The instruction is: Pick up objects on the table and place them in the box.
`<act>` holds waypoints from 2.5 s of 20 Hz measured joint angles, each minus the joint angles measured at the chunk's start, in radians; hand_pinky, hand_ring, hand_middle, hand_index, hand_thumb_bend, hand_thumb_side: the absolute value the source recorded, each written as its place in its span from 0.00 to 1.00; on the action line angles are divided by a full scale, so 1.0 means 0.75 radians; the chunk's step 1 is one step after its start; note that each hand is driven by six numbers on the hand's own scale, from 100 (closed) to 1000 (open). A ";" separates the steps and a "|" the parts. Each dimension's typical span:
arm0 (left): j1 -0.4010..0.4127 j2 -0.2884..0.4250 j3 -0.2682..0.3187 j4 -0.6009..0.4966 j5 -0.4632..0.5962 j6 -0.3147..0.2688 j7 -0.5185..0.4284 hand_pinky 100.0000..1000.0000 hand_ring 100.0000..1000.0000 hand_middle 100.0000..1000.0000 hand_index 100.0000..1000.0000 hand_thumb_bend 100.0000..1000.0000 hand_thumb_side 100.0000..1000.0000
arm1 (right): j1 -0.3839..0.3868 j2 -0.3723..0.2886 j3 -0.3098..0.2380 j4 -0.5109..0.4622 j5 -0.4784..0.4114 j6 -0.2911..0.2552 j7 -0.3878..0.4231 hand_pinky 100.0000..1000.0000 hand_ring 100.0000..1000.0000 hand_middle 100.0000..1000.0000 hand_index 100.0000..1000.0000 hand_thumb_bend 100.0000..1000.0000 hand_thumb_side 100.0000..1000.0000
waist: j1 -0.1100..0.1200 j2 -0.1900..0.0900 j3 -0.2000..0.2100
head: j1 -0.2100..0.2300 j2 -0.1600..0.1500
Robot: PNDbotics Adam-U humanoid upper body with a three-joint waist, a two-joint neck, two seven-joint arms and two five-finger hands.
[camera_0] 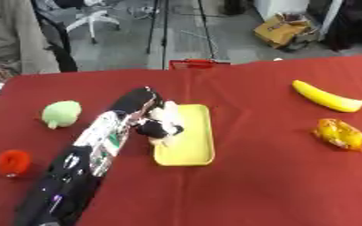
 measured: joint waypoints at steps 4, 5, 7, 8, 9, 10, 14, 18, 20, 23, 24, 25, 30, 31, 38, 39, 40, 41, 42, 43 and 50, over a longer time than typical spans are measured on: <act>0.003 -0.017 0.001 0.066 -0.067 0.003 0.089 0.83 0.79 0.79 0.78 1.00 0.61 | 0.000 0.001 0.000 0.000 0.000 0.000 0.000 0.58 0.68 0.76 0.84 0.00 0.68 | 0.000 0.000 0.000 | 0.000 -0.004; 0.004 -0.017 0.002 0.067 -0.085 0.006 0.098 0.85 0.81 0.82 0.81 1.00 0.65 | 0.000 0.002 0.000 0.000 0.000 0.000 0.000 0.58 0.68 0.76 0.84 0.00 0.68 | 0.000 0.000 0.002 | 0.000 -0.004; 0.008 -0.017 0.012 0.061 -0.109 0.011 0.121 0.84 0.82 0.84 0.82 1.00 0.71 | 0.000 0.006 0.000 0.000 0.000 0.000 0.000 0.58 0.68 0.76 0.84 0.00 0.68 | 0.000 0.000 0.006 | 0.000 -0.004; 0.011 -0.018 0.019 0.055 -0.114 0.014 0.140 0.83 0.81 0.84 0.82 1.00 0.73 | 0.000 0.007 0.000 0.000 0.000 0.000 0.000 0.58 0.68 0.76 0.84 0.00 0.68 | 0.000 0.000 0.008 | 0.000 -0.004; 0.015 -0.018 0.027 0.045 -0.115 0.017 0.167 0.83 0.81 0.84 0.82 1.00 0.75 | 0.000 0.008 0.000 0.000 0.000 0.000 0.000 0.58 0.68 0.76 0.84 0.00 0.68 | 0.000 0.000 0.009 | 0.000 -0.004; 0.017 -0.018 0.033 0.035 -0.113 0.019 0.197 0.82 0.80 0.83 0.81 1.00 0.77 | 0.000 0.009 0.000 0.000 0.000 0.000 0.000 0.58 0.68 0.76 0.84 0.00 0.67 | 0.000 0.000 0.012 | 0.000 -0.004; 0.029 -0.029 0.054 0.002 -0.057 0.014 0.319 0.81 0.79 0.82 0.80 1.00 0.77 | 0.001 0.009 0.000 0.000 0.000 0.000 0.000 0.58 0.68 0.76 0.84 0.00 0.67 | 0.000 0.000 0.016 | 0.000 -0.004; 0.049 -0.030 0.072 -0.043 0.026 -0.004 0.418 0.75 0.75 0.79 0.77 1.00 0.82 | 0.001 0.009 0.000 0.000 0.000 0.000 0.000 0.58 0.68 0.76 0.84 0.00 0.67 | 0.000 0.000 0.018 | -0.001 -0.004; 0.082 -0.029 0.088 -0.122 0.118 -0.021 0.486 0.71 0.73 0.78 0.76 0.92 0.86 | 0.001 0.009 0.000 0.000 0.000 0.000 0.000 0.58 0.68 0.76 0.84 0.00 0.67 | 0.000 0.000 0.020 | -0.001 -0.005; 0.156 -0.016 0.129 -0.283 0.345 -0.073 0.584 0.67 0.71 0.77 0.74 0.82 0.93 | 0.001 0.009 -0.001 0.000 0.000 0.000 0.000 0.58 0.68 0.76 0.84 0.00 0.67 | 0.000 0.000 0.022 | -0.003 -0.010; 0.190 -0.004 0.151 -0.342 0.442 -0.092 0.618 0.66 0.71 0.76 0.74 0.73 1.00 | 0.001 0.009 -0.001 0.000 0.000 0.000 0.000 0.58 0.68 0.76 0.84 0.00 0.67 | 0.000 0.000 0.024 | -0.006 -0.013; 0.223 0.009 0.176 -0.398 0.538 -0.108 0.653 0.66 0.71 0.76 0.74 0.73 1.00 | 0.001 0.009 -0.001 0.000 0.000 0.000 0.000 0.58 0.68 0.76 0.84 0.00 0.67 | 0.000 0.000 0.026 | -0.008 -0.015; 0.372 0.065 0.320 -0.642 0.907 -0.170 0.815 0.65 0.70 0.76 0.74 0.64 1.00 | 0.002 0.009 -0.003 0.000 0.000 0.001 -0.001 0.58 0.68 0.76 0.84 0.00 0.67 | 0.000 0.000 0.034 | -0.013 -0.016; 0.400 0.070 0.353 -0.679 0.953 -0.179 0.848 0.65 0.70 0.76 0.74 0.65 1.00 | 0.002 0.009 -0.005 0.000 0.000 0.001 -0.002 0.58 0.68 0.76 0.84 0.00 0.67 | 0.000 0.000 0.037 | -0.014 -0.017; 0.488 0.076 0.465 -0.753 1.064 -0.184 0.925 0.64 0.69 0.76 0.75 0.71 0.85 | 0.003 0.009 -0.008 0.000 0.000 0.003 -0.003 0.58 0.68 0.76 0.84 0.00 0.66 | 0.000 0.000 0.039 | -0.018 -0.035; 0.491 0.075 0.473 -0.753 1.076 -0.190 0.919 0.64 0.69 0.76 0.75 0.71 0.85 | 0.003 0.009 -0.008 0.000 0.000 0.003 -0.003 0.58 0.68 0.76 0.84 0.00 0.66 | 0.000 0.000 0.040 | -0.018 -0.039; 0.494 0.071 0.481 -0.754 1.087 -0.198 0.913 0.64 0.69 0.75 0.74 0.70 0.85 | 0.003 0.009 -0.008 0.000 0.000 0.003 -0.003 0.58 0.68 0.76 0.84 0.00 0.66 | 0.000 0.000 0.040 | -0.017 -0.041; 0.495 0.064 0.487 -0.755 1.096 -0.207 0.906 0.64 0.69 0.75 0.74 0.70 0.85 | 0.003 0.009 -0.008 0.000 0.001 0.003 -0.003 0.58 0.68 0.76 0.84 0.00 0.66 | 0.000 0.000 0.041 | -0.017 -0.044; 0.496 0.061 0.493 -0.756 1.101 -0.215 0.899 0.64 0.69 0.75 0.75 0.70 0.85 | 0.003 0.009 -0.008 0.000 0.001 0.004 -0.003 0.58 0.68 0.76 0.84 0.00 0.66 | 0.000 0.000 0.041 | -0.015 -0.048; 0.497 0.057 0.496 -0.759 1.104 -0.222 0.892 0.64 0.69 0.75 0.75 0.70 0.85 | 0.003 0.009 -0.008 0.000 0.001 0.004 -0.003 0.58 0.68 0.76 0.84 0.00 0.66 | 0.000 0.000 0.042 | -0.014 -0.050; 0.508 0.041 0.520 -0.773 1.094 -0.235 0.859 0.63 0.68 0.75 0.74 0.70 0.79 | 0.003 0.009 -0.008 0.000 0.002 0.004 -0.003 0.58 0.68 0.76 0.84 0.00 0.66 | 0.000 0.000 0.046 | -0.015 -0.051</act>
